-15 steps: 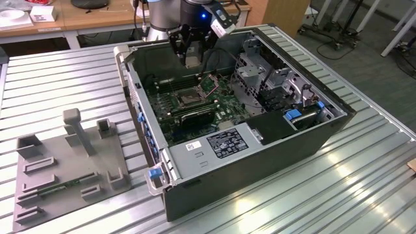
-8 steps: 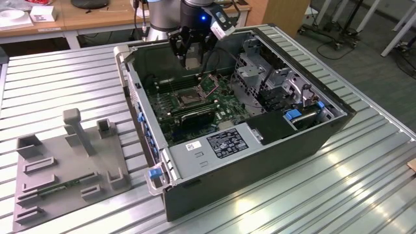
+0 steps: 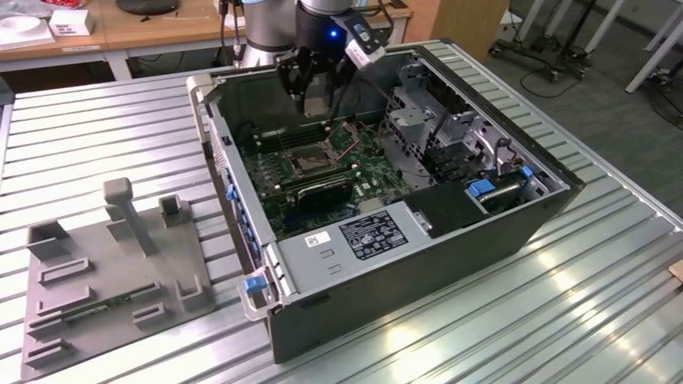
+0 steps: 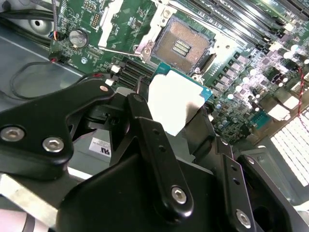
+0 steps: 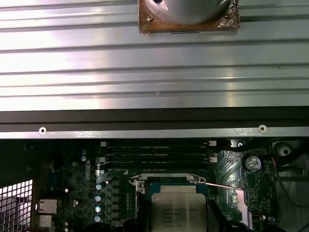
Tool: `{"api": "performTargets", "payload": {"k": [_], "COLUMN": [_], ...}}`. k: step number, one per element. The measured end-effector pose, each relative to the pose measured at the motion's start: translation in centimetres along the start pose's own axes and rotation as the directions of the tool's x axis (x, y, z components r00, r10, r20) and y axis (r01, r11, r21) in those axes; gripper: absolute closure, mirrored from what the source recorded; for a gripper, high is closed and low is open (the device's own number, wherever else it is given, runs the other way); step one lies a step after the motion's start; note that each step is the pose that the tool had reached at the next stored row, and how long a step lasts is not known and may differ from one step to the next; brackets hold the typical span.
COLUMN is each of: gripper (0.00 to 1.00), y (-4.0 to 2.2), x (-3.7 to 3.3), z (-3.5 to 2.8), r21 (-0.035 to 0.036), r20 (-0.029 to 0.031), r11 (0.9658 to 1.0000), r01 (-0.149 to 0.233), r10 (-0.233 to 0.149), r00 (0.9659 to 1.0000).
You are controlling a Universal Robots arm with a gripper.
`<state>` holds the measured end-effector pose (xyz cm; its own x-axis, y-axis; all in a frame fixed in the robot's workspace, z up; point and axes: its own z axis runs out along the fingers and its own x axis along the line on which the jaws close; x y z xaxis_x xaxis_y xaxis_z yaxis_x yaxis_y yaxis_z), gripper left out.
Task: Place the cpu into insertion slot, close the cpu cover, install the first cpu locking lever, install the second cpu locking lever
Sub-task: 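Place the cpu into insertion slot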
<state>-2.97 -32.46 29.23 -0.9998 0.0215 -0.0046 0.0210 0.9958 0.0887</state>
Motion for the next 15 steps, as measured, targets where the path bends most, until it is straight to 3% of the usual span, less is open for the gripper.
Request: {"api": "performTargets", "payload": {"k": [3, 15], "gripper": [0.46, 0.46], "y": [-0.03, -0.35], "x": [0.0, 0.0], "z": [0.28, 0.33], "r21": [0.0001, 0.0003], "r20": [0.0, -0.0001], "r11": [1.0, 1.0], "r01": [0.0, 0.0], "r10": [0.0, 0.0], "r00": [1.0, 1.0]}}
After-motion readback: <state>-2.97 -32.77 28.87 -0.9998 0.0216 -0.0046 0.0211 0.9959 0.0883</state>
